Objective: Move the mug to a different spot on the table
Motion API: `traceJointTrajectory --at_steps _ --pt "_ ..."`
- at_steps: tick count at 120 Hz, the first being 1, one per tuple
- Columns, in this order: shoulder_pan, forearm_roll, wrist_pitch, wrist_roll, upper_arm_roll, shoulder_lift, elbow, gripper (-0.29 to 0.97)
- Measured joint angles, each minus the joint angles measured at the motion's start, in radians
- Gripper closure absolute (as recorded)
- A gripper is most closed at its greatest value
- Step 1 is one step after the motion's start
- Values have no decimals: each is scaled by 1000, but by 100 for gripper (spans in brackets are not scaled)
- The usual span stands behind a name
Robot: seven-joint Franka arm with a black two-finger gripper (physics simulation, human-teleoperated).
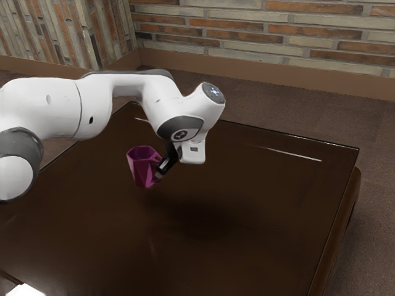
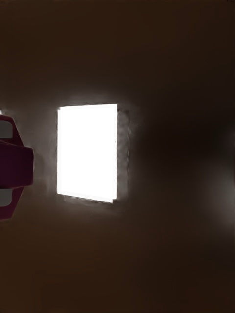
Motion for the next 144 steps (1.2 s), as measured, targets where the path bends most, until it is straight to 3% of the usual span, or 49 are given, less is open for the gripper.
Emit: traceJointTrajectory --at_steps 24,61,73,93,111,121,133,144 --pt "15 27 7 -21 -8 121 97 75" --pt "17 10 52 -51 -10 181 108 73" --pt "18 -1 56 -57 -10 186 108 63" --pt "26 -28 55 -64 -10 187 108 30" --pt "28 -52 55 -68 -11 177 108 15" --pt "22 -117 55 -69 -15 136 109 10" --pt "21 -287 54 -64 -15 23 100 6" --pt "38 -433 40 -57 -14 -153 -1 4"
